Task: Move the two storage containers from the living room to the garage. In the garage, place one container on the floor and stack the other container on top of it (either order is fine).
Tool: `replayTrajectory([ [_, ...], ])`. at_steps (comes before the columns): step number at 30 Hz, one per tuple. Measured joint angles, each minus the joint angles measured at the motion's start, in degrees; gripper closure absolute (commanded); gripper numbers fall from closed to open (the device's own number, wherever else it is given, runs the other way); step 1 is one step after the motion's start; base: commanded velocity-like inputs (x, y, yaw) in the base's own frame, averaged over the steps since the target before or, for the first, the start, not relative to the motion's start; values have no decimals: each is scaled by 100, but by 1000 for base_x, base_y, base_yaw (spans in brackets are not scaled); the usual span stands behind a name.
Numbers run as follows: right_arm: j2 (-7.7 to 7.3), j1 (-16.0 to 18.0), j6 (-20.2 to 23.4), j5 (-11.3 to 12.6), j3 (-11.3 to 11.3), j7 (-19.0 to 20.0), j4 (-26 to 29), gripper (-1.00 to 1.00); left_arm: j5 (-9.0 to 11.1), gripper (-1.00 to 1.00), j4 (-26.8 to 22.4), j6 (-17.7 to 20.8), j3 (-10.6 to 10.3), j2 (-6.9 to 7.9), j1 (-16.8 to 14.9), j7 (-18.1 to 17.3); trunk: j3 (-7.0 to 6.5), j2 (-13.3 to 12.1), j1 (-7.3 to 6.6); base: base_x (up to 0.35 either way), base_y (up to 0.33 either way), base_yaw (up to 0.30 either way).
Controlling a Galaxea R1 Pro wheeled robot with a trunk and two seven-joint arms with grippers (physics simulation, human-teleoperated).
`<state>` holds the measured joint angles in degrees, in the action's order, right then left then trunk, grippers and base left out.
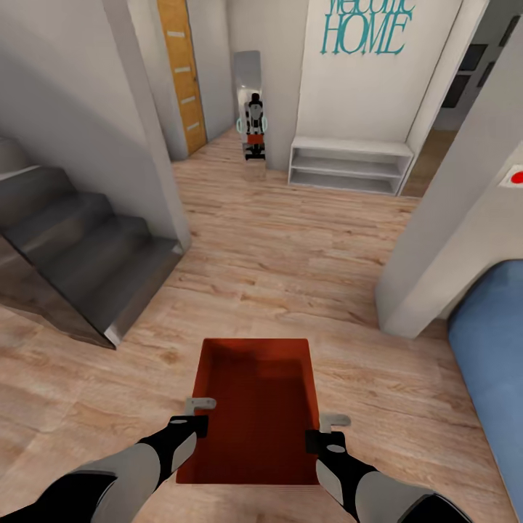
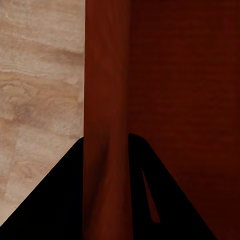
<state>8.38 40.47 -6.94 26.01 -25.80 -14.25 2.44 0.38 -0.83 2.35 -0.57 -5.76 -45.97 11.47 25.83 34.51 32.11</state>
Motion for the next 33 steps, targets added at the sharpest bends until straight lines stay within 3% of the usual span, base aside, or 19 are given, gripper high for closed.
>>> replayTrajectory([
  [33, 4, 0, -5, 0, 1, -6, 0, 100, 0, 100, 0, -2, -3, 4, -2, -8, 0, 0, 0, 322, 0, -2],
])
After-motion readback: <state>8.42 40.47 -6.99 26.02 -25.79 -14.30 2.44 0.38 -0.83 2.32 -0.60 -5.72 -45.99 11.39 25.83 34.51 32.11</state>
